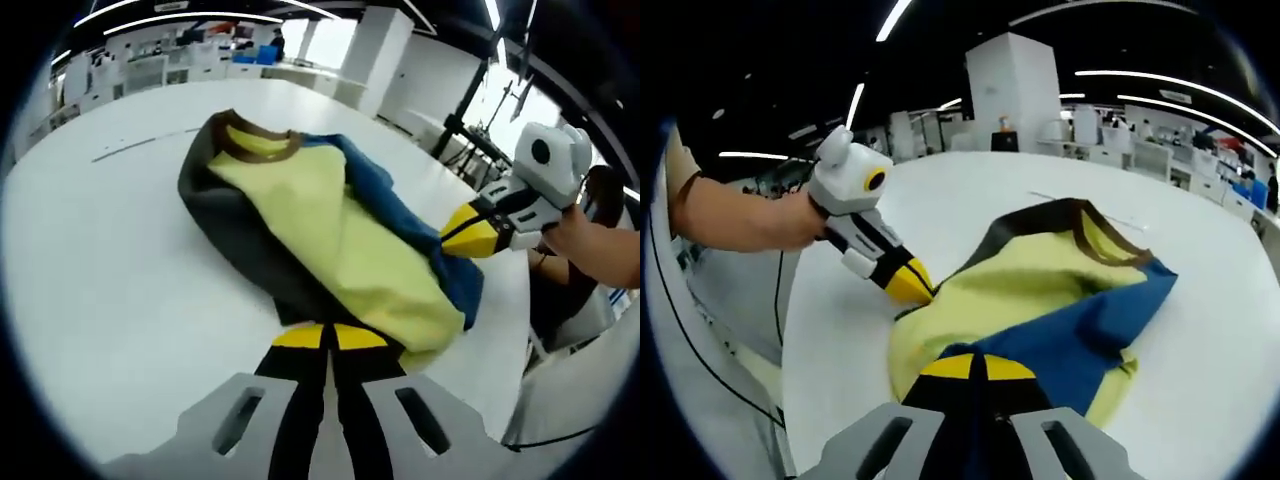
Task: Fold the garment on the visible template until the final outline fits inside the template.
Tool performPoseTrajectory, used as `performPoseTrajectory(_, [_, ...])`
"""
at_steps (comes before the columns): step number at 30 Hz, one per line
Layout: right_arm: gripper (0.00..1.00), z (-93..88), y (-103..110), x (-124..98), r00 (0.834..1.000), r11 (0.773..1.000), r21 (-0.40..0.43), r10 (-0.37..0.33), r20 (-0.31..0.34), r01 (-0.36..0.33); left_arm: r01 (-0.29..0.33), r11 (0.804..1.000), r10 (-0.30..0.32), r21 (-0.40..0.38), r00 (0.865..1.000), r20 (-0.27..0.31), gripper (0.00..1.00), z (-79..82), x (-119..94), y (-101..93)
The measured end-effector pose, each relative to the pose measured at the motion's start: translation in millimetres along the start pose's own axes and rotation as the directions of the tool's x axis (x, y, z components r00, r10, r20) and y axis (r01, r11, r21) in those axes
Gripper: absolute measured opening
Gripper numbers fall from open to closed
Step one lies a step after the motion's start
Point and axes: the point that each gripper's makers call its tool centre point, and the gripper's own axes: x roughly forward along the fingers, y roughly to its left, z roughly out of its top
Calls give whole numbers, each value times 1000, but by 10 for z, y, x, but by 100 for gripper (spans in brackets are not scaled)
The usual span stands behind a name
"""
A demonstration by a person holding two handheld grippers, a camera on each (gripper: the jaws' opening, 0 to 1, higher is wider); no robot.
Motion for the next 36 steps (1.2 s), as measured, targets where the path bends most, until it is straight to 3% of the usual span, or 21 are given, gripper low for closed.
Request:
performPoseTrajectory(9, [0,75,-112,-155,999,999,18,-35,30,34,0,1000,0,-3,999,36,0,58,-80,10])
performPoseTrajectory(19, [0,60,-408,-392,993,992,61,-112,47,110,-19,1000,18,6,998,64,0,122,-204,75])
performPoseTrajectory(29, [0,22,-769,-600,980,978,92,-194,45,189,-50,999,50,-2,994,100,0,227,-371,239])
performPoseTrajectory(36, [0,-25,-998,-705,970,965,110,-242,32,238,-80,997,81,-12,992,101,0,217,-482,409])
